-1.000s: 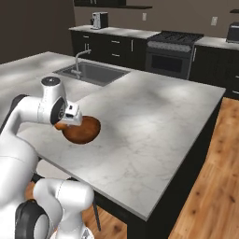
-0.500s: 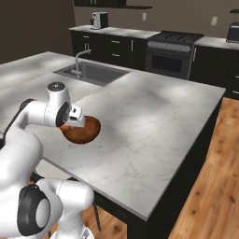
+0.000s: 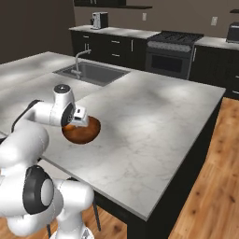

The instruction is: Retrieve the tangerine and peach from the fridge and place them into the bowl on the dining table.

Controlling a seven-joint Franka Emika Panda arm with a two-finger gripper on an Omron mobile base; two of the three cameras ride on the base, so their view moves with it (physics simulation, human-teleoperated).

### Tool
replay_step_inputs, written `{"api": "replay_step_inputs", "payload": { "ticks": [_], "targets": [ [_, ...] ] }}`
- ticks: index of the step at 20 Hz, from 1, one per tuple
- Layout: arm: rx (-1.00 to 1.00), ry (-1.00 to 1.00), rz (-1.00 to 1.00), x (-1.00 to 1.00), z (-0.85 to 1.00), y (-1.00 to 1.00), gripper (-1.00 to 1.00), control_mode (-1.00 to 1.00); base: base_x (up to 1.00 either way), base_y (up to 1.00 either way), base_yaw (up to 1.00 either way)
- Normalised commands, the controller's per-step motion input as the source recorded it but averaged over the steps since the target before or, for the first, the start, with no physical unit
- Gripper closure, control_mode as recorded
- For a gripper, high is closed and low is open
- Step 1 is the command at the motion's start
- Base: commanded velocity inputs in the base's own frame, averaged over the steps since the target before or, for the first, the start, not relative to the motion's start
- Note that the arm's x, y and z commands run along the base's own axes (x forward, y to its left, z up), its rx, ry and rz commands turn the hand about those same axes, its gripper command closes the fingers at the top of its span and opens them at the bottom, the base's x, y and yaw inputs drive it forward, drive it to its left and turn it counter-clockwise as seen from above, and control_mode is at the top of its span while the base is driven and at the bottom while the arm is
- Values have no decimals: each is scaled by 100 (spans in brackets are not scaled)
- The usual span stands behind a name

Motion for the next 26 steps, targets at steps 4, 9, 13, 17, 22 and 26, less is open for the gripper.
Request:
{"api": "replay_step_inputs", "payload": {
  "ticks": [4, 9, 13, 17, 22, 26],
  "targets": [
    [0, 0, 0, 33, -4, 0, 100, -100, 0, 0, 0],
    [0, 0, 0, 36, -10, 0, 100, -100, 0, 0, 0],
    [0, 1, 0, 23, -18, 2, 100, -100, 0, 0, 0],
    [0, 0, 0, 21, -25, 4, 100, -100, 0, 0, 0],
    [0, 0, 0, 20, -25, 9, 100, -100, 0, 0, 0],
    [0, 0, 0, 24, -23, 10, 100, -100, 0, 0, 0]
  ]
}}
